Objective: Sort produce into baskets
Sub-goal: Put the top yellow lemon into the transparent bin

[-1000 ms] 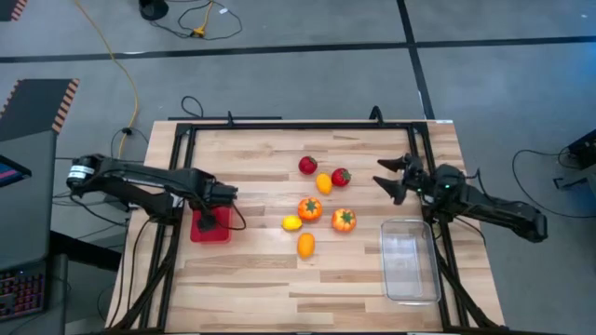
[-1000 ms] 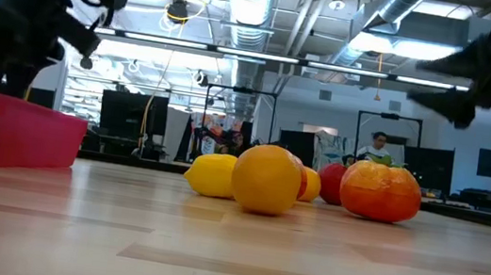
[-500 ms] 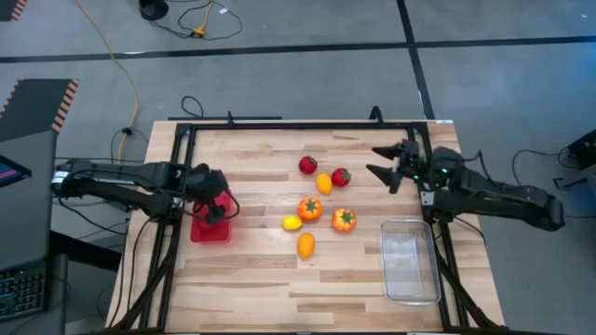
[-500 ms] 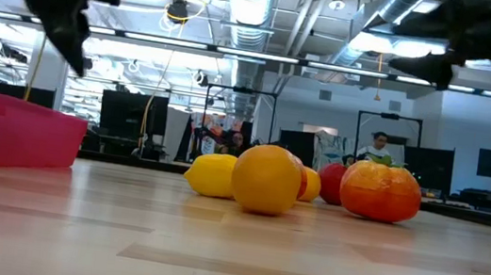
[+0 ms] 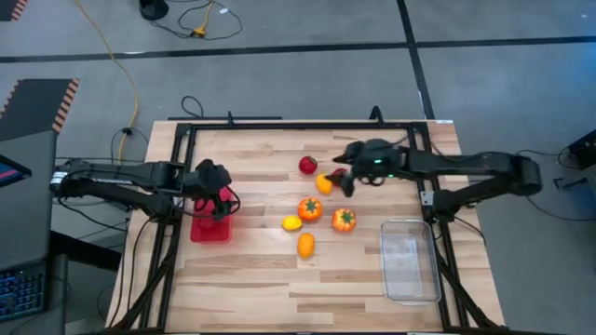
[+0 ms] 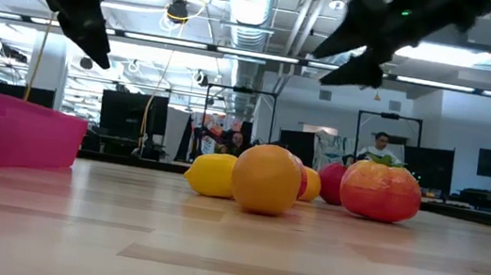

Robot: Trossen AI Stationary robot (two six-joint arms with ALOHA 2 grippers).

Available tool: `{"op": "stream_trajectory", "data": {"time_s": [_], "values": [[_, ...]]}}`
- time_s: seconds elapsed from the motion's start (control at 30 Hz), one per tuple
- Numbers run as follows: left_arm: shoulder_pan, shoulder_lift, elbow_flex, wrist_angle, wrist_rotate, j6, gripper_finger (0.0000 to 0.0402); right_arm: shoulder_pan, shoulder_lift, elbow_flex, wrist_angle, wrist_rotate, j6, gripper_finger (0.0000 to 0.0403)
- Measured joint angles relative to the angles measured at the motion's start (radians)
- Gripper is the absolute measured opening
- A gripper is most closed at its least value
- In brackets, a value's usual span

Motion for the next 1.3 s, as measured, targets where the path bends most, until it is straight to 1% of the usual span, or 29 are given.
{"op": "stream_trajectory", "data": {"time_s": [0.13,0.33,0.5,0.63,0.83,0.97,1.13,1.3], "values": [[0.000,0.007,0.000,0.001,0.000,0.021,0.0378,0.015,0.152,0.117,-0.095,0.007,0.000,0.0370],[0.000,0.011,0.000,0.002,0.000,0.022,0.0378,0.017,0.348,0.288,-0.269,0.072,0.000,0.0369],[0.000,0.011,0.000,0.002,0.000,0.022,0.0378,0.008,0.481,0.389,-0.381,0.116,0.039,0.0369],[0.000,0.011,0.000,0.002,0.000,0.022,0.0377,-0.004,0.568,0.441,-0.447,0.138,0.095,0.0369],[0.000,0.012,0.000,0.002,0.000,0.022,0.0377,-0.006,0.655,0.499,-0.535,0.199,0.139,0.0369],[0.000,0.012,0.000,0.002,-0.001,0.022,0.0377,-0.003,0.688,0.535,-0.607,0.244,0.156,0.0369],[0.000,0.012,0.000,0.002,-0.001,0.022,0.0377,-0.003,0.693,0.536,-0.640,0.243,0.219,0.0369],[0.000,0.012,0.000,0.002,-0.002,0.022,0.0377,-0.002,0.704,0.534,-0.654,0.241,0.229,0.0369]]}}
